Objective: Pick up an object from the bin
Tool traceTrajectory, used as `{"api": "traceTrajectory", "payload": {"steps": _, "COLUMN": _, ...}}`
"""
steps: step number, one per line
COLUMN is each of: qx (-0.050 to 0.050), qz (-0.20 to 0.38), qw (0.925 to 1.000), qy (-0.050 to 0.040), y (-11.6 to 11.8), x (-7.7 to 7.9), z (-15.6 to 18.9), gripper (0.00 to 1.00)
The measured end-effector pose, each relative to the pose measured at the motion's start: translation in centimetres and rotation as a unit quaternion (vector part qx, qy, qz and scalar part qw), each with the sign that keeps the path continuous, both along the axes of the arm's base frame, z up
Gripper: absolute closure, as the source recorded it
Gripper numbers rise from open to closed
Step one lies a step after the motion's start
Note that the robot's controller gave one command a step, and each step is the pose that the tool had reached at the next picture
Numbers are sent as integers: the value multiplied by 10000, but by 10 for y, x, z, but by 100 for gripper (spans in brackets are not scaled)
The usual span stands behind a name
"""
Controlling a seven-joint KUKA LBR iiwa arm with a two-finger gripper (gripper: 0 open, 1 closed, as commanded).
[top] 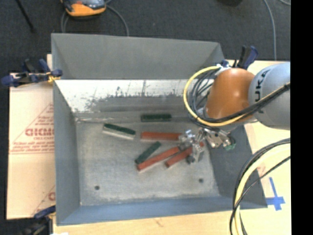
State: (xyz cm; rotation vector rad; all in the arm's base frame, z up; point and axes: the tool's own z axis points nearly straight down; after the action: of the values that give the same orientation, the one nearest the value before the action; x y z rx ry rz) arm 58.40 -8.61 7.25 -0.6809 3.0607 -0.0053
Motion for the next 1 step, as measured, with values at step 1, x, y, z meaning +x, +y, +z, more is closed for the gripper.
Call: {"api": "traceTrajectory", "payload": {"steps": 1, "qx": 1, "qz": -2, "qw": 10000, "qy": 0, "y": 0, "x": 0, "z": 0, "gripper": 100}}
